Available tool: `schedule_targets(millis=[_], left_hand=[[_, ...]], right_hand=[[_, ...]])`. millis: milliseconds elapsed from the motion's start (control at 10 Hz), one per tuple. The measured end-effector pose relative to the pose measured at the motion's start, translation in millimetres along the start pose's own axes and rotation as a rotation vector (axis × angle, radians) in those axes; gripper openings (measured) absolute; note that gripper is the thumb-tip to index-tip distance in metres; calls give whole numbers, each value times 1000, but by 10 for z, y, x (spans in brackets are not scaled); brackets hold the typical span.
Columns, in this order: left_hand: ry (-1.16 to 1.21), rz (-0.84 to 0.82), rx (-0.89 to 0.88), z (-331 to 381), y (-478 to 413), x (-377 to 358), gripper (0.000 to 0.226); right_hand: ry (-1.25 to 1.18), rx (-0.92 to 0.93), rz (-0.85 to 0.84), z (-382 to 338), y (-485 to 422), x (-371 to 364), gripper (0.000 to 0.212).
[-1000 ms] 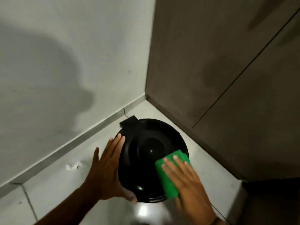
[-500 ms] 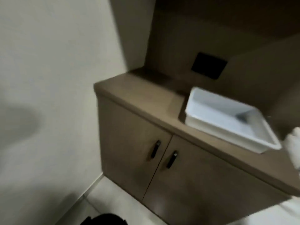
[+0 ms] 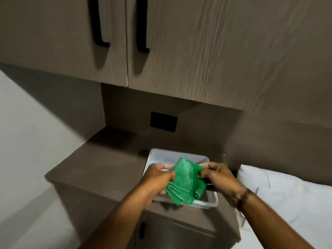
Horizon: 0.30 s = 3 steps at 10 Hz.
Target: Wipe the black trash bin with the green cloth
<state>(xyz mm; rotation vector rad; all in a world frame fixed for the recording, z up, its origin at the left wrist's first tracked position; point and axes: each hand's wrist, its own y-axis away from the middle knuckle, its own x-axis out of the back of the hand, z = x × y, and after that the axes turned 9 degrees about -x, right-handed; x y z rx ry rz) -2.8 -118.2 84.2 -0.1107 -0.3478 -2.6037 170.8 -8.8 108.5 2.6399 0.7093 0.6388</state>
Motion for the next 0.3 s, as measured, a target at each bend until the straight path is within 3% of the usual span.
schedule_targets(millis=[100,200,300], left_hand=[[-428,16,47,-22,-805,-163,46],[-780,-12,140,-319,-1239,-333,61],[-978,99,94,-527,-1404,-405,59]], right_hand=[[354,-47,87,-113,-889,-58,20],[703,-129,70,-17,-1439,-201,38],[836,-143,165,161,-1677,-348,72]])
